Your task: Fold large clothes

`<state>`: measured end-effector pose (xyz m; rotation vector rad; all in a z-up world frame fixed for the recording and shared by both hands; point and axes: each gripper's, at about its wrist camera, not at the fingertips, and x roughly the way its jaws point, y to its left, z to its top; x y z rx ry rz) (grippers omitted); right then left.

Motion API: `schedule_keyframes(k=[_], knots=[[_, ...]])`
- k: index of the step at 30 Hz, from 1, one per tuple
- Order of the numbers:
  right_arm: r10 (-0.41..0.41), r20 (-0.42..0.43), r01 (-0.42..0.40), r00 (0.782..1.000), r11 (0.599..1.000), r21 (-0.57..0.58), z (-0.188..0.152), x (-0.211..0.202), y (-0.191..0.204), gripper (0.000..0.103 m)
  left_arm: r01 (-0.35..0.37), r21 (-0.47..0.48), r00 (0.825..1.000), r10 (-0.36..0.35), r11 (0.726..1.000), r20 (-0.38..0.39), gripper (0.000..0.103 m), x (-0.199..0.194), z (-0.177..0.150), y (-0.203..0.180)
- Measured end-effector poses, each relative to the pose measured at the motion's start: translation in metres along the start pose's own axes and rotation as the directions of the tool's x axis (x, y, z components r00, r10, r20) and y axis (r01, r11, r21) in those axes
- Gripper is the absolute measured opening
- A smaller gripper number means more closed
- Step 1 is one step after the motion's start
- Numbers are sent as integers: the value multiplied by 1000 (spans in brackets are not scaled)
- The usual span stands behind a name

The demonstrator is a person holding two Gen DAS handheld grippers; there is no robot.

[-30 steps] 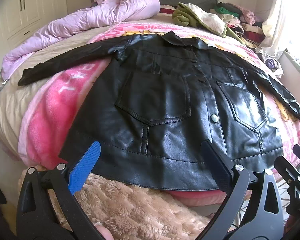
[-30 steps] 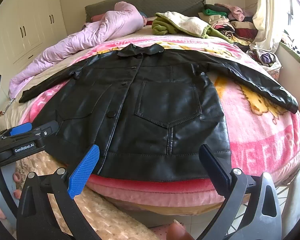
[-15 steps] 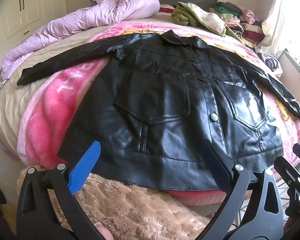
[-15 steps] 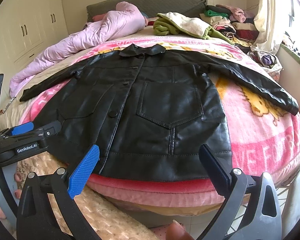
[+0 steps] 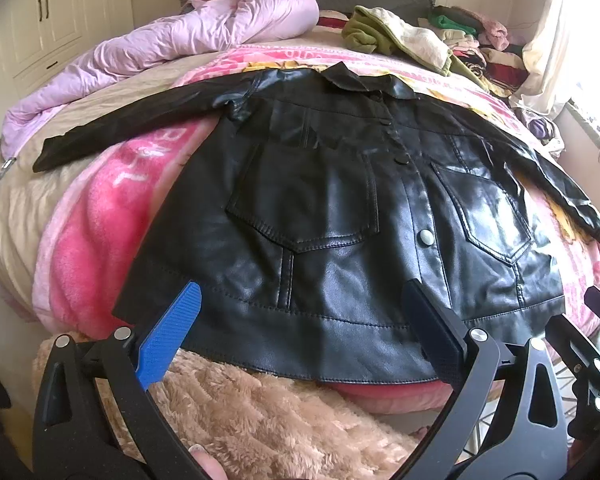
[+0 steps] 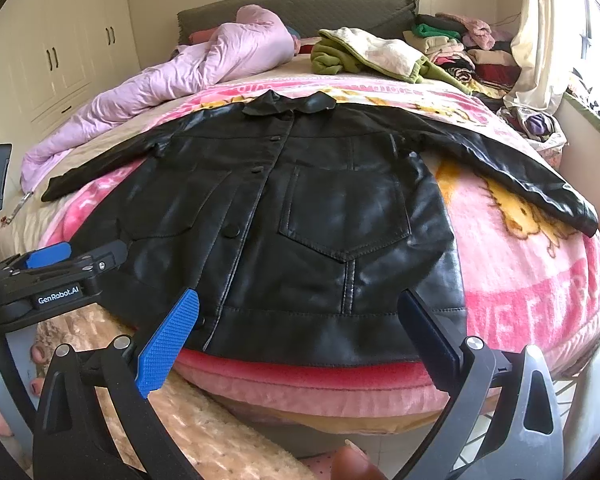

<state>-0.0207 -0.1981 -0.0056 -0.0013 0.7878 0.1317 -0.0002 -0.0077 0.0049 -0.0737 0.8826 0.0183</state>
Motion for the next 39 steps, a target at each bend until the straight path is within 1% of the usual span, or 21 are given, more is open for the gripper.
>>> schedule_keyframes(k=[8, 11, 15, 21, 26, 28, 32, 35, 39], knots=[[8, -4, -8, 1000, 1000, -1, 3, 1, 3, 99, 13, -7, 1000, -13, 1000, -1, 94, 1, 3, 0], [15, -10, -15, 1000, 1000, 0, 6, 4, 4, 99, 19, -7, 1000, -19, 1000, -3, 94, 6, 10, 4], [32, -23, -32, 999, 999, 2, 14, 9, 3, 99, 8, -11, 1000, -8, 1000, 3, 94, 10, 23, 9], [34, -13, -34, 999, 999, 3, 40, 18, 3, 99, -24, 1, 999, 24, 1000, 31, 94, 12, 49, 10], [41, 13, -41, 999, 999, 6, 63, 25, 2, 99, -3, -4, 999, 4, 1000, 43, 94, 15, 70, 8], [46, 18, -46, 999, 999, 10, 72, 29, 2, 99, -11, 0, 998, 11, 1000, 55, 94, 17, 80, 6], [52, 43, -54, 998, 998, 36, 93, 38, -1, 99, -23, 12, 997, 22, 1000, 69, 94, 23, 100, 0], [63, 52, -66, 997, 995, 70, 109, 46, -8, 99, -33, 10, 997, 32, 999, 75, 94, 29, 114, -3], [57, 52, -62, 997, 993, 105, 128, 58, -18, 99, -47, 20, 995, 45, 999, 86, 94, 38, 131, -7]])
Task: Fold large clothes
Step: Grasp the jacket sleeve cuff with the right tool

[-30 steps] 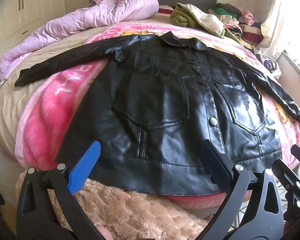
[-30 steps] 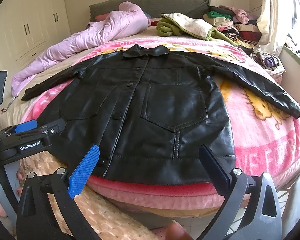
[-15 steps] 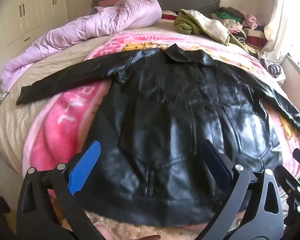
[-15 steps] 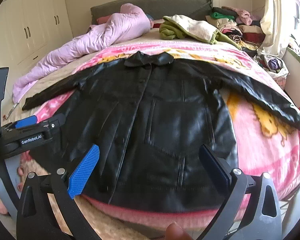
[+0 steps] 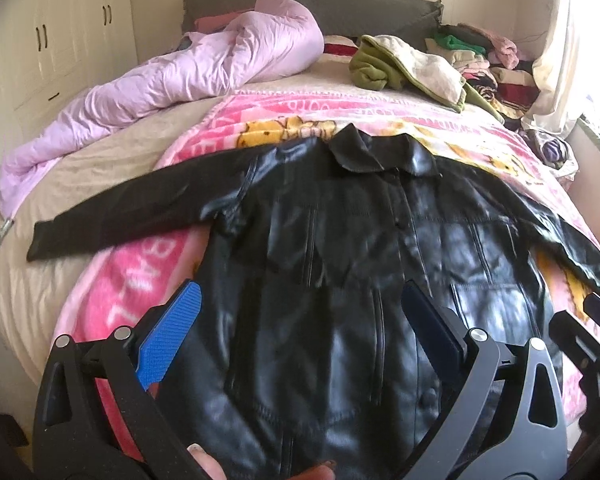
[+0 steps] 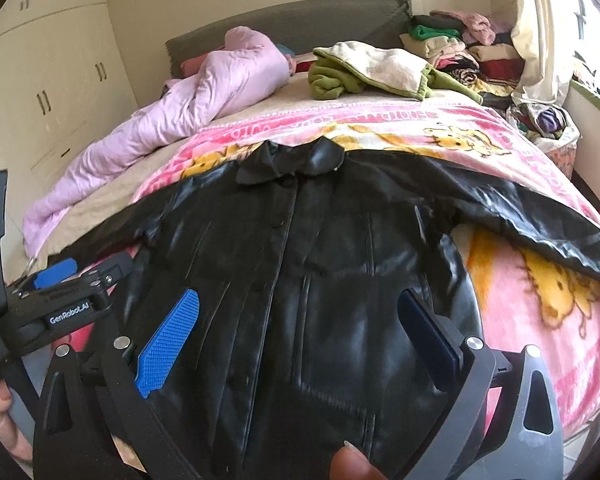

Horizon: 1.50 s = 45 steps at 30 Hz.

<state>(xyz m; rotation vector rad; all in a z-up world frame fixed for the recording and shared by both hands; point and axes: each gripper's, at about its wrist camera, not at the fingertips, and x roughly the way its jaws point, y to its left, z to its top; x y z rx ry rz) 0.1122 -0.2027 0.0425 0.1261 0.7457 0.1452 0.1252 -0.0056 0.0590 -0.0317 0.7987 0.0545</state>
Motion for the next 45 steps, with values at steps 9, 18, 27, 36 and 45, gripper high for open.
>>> schedule_keyframes(k=[9, 18, 27, 36, 45], knots=[[-34, -2, 34, 999, 995, 94, 36, 31, -33, 99, 2, -1, 1000, -2, 1000, -10, 94, 38, 42, -12], [-84, -11, 84, 996, 962, 261, 60, 60, -86, 99, 66, 1, 998, -66, 998, -3, 94, 72, 88, -37], [-200, -42, 197, 979, 874, 444, 60, 74, -167, 99, 81, 46, 995, -79, 996, -56, 94, 111, 112, -78], [-369, -62, 311, 927, 667, 677, 30, 46, -278, 99, 148, 58, 984, -141, 987, -110, 94, 150, 106, -116], [-519, -164, 407, 839, 399, 821, -14, 24, -370, 99, 193, 77, 968, -177, 978, -179, 94, 178, 88, -148]])
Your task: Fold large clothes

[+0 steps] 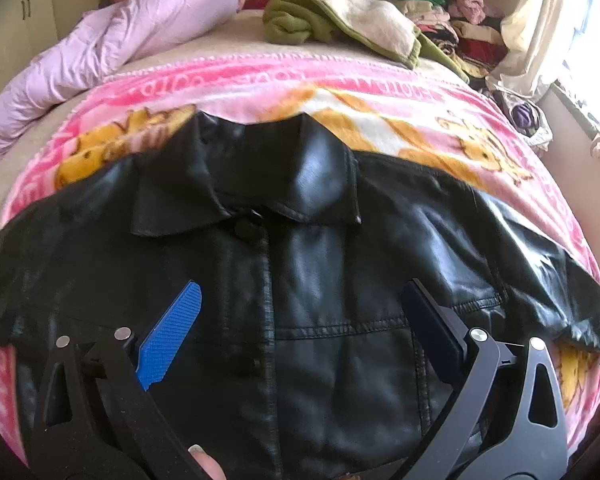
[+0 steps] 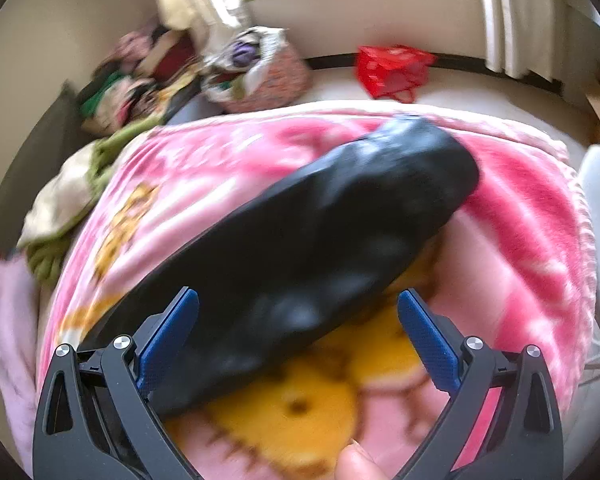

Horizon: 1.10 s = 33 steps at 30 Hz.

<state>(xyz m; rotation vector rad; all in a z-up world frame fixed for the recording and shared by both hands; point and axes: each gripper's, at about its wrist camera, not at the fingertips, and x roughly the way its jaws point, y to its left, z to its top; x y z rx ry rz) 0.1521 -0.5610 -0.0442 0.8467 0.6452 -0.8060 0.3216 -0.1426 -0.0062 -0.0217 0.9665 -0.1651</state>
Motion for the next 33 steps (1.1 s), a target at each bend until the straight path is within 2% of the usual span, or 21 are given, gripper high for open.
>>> schedule_keyframes(k=[4, 7, 9, 11, 12, 14, 17, 18, 20, 24, 27, 30, 31, 33], knots=[[1, -38, 2, 999, 996, 89, 18, 27, -24, 99, 22, -3, 999, -22, 1000, -27, 94, 12, -5, -3], [81, -81, -68, 993, 986, 152, 25, 50, -34, 99, 33, -8, 999, -33, 999, -28, 94, 13, -8, 0], [127, -71, -114, 989, 979, 167, 29, 53, -32, 95, 41, -10, 999, -42, 999, -22, 94, 11, -8, 2], [164, -37, -156, 986, 974, 165, 36, 49, -26, 65, 40, -13, 999, -40, 999, -15, 94, 7, -6, 5], [169, -18, -164, 985, 973, 163, 38, 44, -23, 58, 41, -15, 999, -41, 999, -5, 94, 3, -4, 7], [214, 39, -217, 976, 964, 155, 47, 33, -18, 27, 48, -21, 999, -48, 999, 9, 94, -4, -1, 11], [269, 105, -276, 957, 959, 69, 58, 10, 3, 14, 64, -28, 998, -64, 998, 27, 94, -15, 4, 18], [302, 122, -307, 945, 952, 20, 61, -2, 17, 10, 69, -25, 997, -68, 997, 35, 94, -19, 6, 20], [363, 145, -359, 920, 932, -56, 62, -23, 39, 8, 68, -17, 997, -67, 998, 46, 94, -27, 10, 24], [497, 142, -452, 856, 853, -259, 54, -70, 107, 7, 85, -45, 995, -82, 995, 59, 94, -41, 18, 42], [594, 91, -515, 799, 755, -406, 31, -105, 167, 6, 110, -98, 992, -102, 989, 80, 94, -54, 24, 66], [677, 15, -564, 736, 625, -540, -8, -134, 224, 6, 163, -155, 982, -146, 974, 118, 94, -69, 26, 97], [708, -25, -588, 706, 566, -578, -25, -142, 243, 6, 182, -177, 978, -158, 967, 138, 94, -75, 26, 109], [739, -84, -609, 669, 479, -633, -54, -150, 272, 6, 216, -235, 968, -177, 948, 177, 94, -86, 25, 138]])
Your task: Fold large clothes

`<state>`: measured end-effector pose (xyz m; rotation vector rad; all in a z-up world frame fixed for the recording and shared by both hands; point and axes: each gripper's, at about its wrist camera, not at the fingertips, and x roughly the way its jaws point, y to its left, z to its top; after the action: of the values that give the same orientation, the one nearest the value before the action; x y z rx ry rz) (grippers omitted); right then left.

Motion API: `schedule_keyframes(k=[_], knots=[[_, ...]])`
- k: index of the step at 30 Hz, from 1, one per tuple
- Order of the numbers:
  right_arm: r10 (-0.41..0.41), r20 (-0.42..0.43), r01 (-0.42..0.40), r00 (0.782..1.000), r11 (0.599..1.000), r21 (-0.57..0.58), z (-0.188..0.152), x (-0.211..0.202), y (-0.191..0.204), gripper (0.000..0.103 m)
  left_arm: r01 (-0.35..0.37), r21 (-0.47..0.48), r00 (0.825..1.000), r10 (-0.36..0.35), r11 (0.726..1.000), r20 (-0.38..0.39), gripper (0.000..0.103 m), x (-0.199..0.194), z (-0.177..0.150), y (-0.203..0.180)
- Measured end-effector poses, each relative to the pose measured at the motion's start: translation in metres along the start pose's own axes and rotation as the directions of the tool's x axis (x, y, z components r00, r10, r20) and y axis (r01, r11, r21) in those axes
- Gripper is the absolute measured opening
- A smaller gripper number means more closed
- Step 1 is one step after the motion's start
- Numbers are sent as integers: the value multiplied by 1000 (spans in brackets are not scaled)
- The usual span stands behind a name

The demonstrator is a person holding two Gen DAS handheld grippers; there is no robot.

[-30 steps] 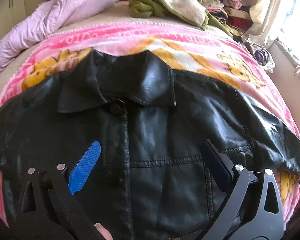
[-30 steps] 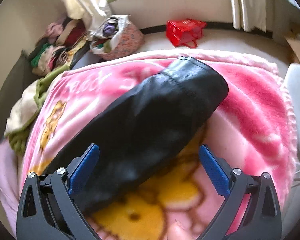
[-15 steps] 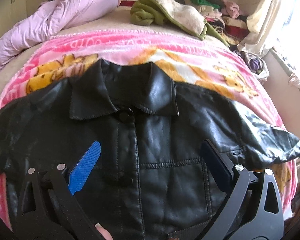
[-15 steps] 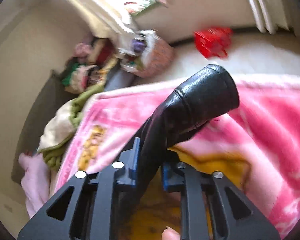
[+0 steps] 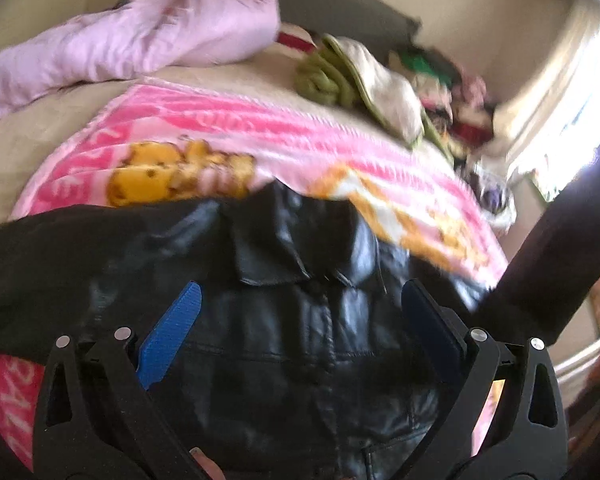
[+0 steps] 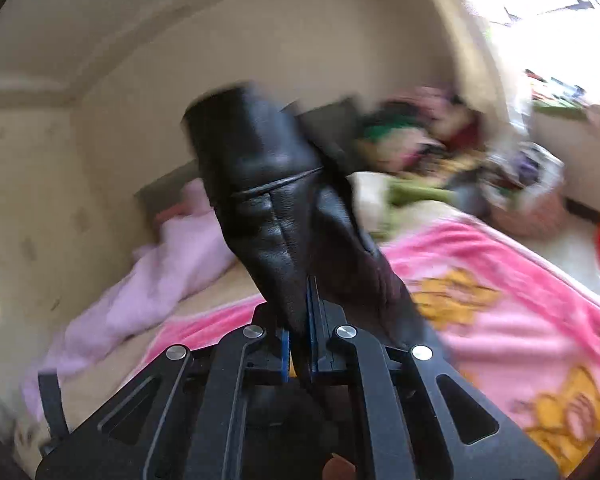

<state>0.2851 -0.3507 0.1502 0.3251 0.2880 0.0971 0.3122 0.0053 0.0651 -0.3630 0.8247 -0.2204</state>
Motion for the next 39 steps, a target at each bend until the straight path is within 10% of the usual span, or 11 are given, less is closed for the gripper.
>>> schedule_keyframes(k=[8, 22, 25, 27, 28, 32, 35, 39], knots=[[237, -196, -273, 952, 944, -187, -78, 56, 115, 6, 76, -251, 995, -57, 965, 82, 94, -38, 10, 93], [223, -483, -403, 847, 862, -309, -220, 91, 199, 11, 302, -331, 953, -284, 894, 103, 94, -36, 3, 116], [198, -538, -408, 819, 861, -304, -241, 100, 200, 22, 248, -333, 968, -242, 910, 58, 94, -25, -2, 120], [145, -588, -397, 796, 857, -327, -252, 103, 199, 58, 190, -337, 981, -194, 922, 21, 94, -19, -5, 125], [132, -608, -398, 783, 858, -326, -253, 103, 195, 93, 160, -337, 985, -170, 928, 0, 94, -16, -7, 127], [168, -636, -432, 753, 856, -285, -252, 82, 179, 96, 52, -337, 992, -87, 940, -89, 94, -4, -19, 137], [207, -620, -432, 757, 870, -237, -234, 63, 153, 96, 24, -344, 986, -78, 939, -146, 94, 5, -40, 140], [169, -545, -332, 821, 918, -216, -205, 52, 109, 96, -8, -277, 988, -36, 961, -153, 90, 14, -49, 123]])
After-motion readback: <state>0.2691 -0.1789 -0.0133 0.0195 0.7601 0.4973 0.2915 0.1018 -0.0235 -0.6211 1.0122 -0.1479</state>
